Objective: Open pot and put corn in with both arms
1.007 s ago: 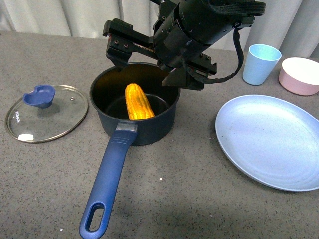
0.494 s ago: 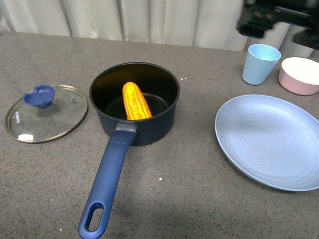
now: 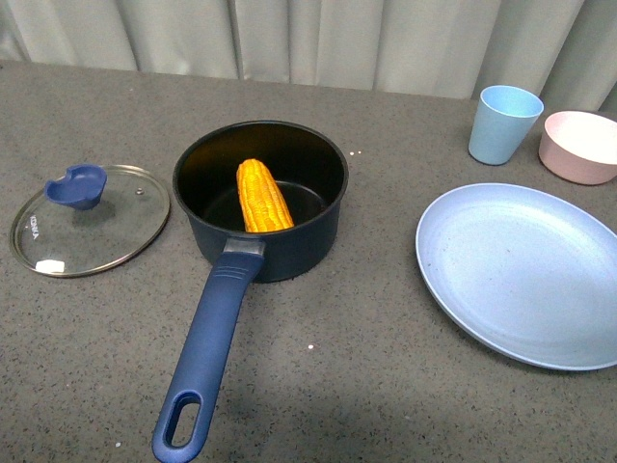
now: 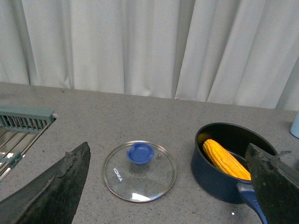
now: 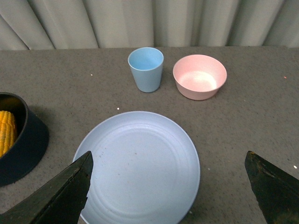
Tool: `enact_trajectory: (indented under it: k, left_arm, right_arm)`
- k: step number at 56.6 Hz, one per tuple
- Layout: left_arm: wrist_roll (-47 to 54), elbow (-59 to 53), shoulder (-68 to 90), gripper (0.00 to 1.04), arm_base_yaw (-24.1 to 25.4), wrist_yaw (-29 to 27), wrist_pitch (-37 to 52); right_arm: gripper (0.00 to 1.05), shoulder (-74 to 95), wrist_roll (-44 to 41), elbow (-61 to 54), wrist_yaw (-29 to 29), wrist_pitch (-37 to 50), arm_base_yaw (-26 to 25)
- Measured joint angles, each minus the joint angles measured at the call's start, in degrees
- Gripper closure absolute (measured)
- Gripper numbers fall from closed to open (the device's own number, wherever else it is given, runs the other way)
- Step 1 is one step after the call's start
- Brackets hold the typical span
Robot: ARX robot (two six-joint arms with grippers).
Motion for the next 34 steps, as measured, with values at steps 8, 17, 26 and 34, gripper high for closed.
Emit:
enact_trajectory:
  k: [8, 17, 26, 34]
  left_arm:
    - [0.0, 0.0, 0.0, 0.07, 0.0, 0.0, 0.0]
    - [0.0, 0.0, 0.0, 0.07, 0.0, 0.0, 0.0]
    - [0.0, 0.0, 0.0, 0.07, 0.0, 0.0, 0.0]
    - [0.0, 0.0, 0.0, 0.07, 0.0, 0.0, 0.0]
  right_arm:
    - [0.12, -9.1, -1.7, -5.0, -1.9, -0.2, -3.1]
    - [0.4, -11.8, -2.7, -14.5, 1.2, 24.1, -0.3]
    - [0.68, -16.9, -2.9, -16.6, 1.4, 23.0, -0.3]
    - [0.91, -20.3, -3.0, -18.0, 1.4, 20.6, -0.3]
